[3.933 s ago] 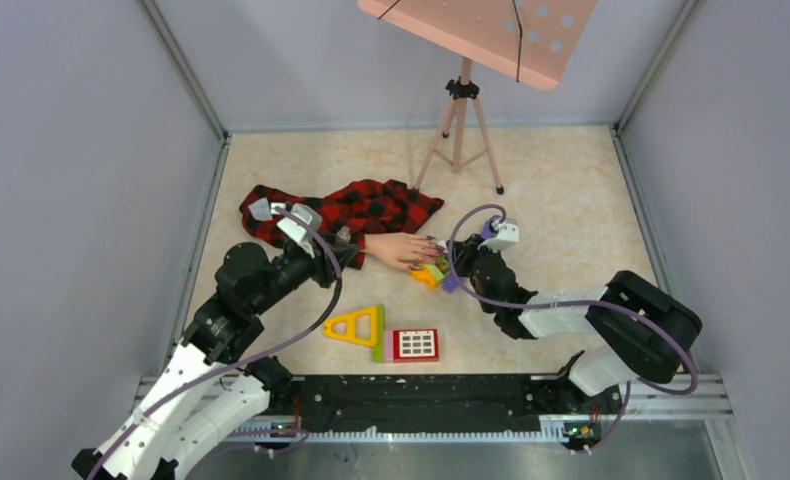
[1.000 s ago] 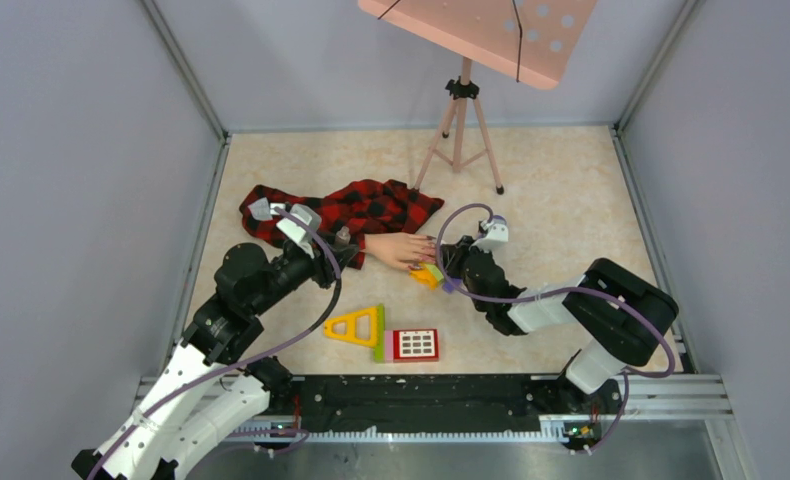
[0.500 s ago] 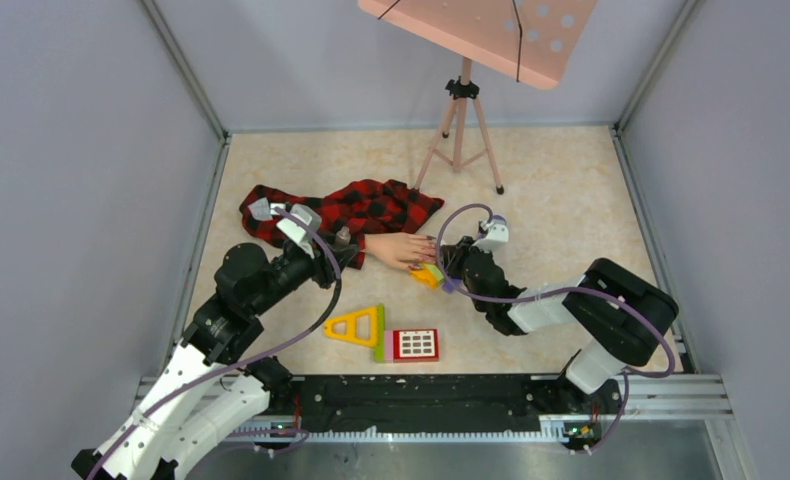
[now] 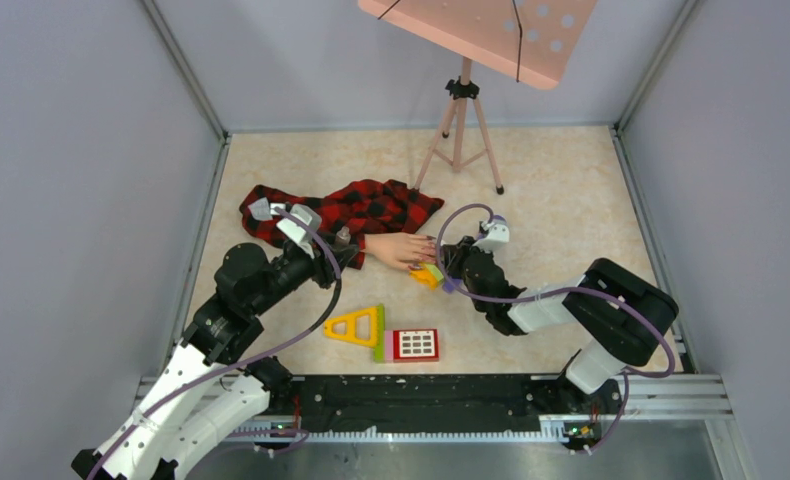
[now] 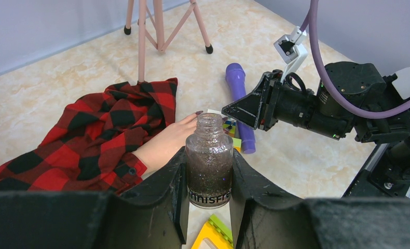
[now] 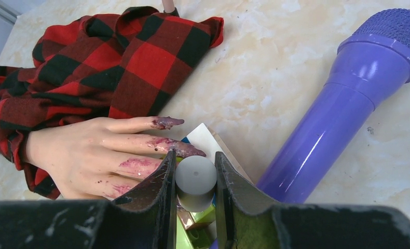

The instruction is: Paint the nails

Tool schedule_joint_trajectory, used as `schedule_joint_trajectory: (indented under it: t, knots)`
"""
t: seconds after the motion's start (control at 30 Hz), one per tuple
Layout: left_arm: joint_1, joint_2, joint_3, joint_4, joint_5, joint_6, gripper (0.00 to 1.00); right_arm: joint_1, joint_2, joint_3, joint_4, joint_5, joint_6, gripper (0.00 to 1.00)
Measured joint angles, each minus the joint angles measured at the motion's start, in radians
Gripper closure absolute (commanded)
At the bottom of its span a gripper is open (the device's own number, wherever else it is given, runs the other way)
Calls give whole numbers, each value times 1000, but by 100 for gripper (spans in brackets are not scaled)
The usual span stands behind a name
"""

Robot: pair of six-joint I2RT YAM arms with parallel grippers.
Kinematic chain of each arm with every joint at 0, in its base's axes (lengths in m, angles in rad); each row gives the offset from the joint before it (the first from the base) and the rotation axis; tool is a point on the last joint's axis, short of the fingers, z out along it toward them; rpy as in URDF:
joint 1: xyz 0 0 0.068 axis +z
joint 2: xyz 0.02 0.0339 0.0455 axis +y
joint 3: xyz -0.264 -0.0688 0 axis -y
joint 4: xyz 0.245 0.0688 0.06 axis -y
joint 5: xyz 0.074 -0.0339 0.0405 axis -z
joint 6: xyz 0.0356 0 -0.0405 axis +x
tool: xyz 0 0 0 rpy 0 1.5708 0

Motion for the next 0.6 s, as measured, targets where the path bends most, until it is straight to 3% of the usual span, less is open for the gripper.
schedule_joint_trajectory:
  t: [0.6]
  knots:
    - [0,0,0,0,0,0,100,0,13,0,-2,13,0,100]
